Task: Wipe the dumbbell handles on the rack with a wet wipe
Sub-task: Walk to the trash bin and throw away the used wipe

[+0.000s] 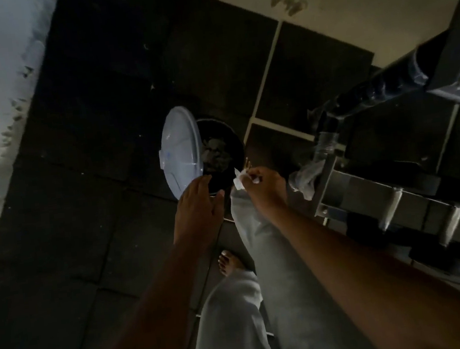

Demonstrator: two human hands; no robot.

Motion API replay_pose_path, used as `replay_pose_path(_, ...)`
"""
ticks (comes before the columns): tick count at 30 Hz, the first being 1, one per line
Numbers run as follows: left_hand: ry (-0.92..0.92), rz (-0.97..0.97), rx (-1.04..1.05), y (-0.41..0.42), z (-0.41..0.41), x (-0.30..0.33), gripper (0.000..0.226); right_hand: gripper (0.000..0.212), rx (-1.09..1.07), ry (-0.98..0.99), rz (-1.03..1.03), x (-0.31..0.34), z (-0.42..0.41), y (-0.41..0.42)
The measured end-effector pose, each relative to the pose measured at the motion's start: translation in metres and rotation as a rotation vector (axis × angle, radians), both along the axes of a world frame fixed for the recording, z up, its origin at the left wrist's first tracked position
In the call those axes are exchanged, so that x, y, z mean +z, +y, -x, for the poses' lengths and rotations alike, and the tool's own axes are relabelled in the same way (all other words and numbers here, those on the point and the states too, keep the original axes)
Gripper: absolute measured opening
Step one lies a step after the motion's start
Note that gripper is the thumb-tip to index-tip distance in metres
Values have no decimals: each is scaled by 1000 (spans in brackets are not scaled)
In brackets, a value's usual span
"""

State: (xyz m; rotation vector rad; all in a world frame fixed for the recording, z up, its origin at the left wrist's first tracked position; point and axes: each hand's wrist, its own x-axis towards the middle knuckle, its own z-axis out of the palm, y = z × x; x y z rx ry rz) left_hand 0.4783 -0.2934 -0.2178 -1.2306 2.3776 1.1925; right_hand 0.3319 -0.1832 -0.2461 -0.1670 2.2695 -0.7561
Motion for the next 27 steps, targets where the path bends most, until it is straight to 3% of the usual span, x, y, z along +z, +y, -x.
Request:
replay_pose_path(8,34,145,-132,-13,16,-27,53,45,110,-132,-82,-37,17,-33)
replay_pose_path(12,46,176,-129,-19,15,-20,52,40,71,-129,-22,-32,22,-31)
replay_pose_path(20,63,200,-194,-24,14,31,55,31,88,-37,77,27,18,-7)
replay_pose_path(27,82,299,-271,-18,8,115,59,48,194,138,97,114,8,21)
